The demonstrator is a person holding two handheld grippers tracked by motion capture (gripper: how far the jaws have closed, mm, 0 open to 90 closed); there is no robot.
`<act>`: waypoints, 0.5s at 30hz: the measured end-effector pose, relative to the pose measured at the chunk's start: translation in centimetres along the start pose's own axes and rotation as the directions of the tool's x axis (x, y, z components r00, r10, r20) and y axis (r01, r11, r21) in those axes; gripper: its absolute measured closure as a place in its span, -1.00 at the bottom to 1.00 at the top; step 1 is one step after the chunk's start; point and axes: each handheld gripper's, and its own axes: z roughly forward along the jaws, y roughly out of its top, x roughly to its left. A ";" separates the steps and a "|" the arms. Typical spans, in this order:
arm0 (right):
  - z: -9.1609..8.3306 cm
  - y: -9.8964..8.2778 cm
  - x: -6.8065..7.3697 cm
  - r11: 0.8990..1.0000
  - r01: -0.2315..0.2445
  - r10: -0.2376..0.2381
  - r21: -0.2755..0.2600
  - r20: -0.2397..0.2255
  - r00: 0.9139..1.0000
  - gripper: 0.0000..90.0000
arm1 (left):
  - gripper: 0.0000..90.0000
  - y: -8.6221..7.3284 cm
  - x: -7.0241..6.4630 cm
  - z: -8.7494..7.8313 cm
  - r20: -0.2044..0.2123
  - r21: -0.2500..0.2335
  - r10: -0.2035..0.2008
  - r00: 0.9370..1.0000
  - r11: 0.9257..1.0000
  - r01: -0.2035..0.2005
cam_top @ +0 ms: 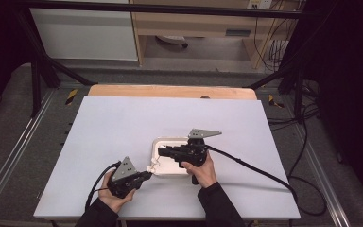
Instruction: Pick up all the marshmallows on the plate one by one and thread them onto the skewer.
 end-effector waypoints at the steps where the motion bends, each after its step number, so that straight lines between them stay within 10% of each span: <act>1: 0.0 0.0 0.0 1.000 0.002 -0.002 -0.001 -0.001 1.000 0.83 | 0.99 0.0 0.0 0.0 0.000 0.002 0.000 1.000 1.000 0.000; 15: 0.2 -0.2 0.0 1.000 -0.003 0.003 0.010 -0.001 1.000 0.83 | 0.99 0.0 0.0 0.1 0.002 0.011 0.002 1.000 1.000 -0.002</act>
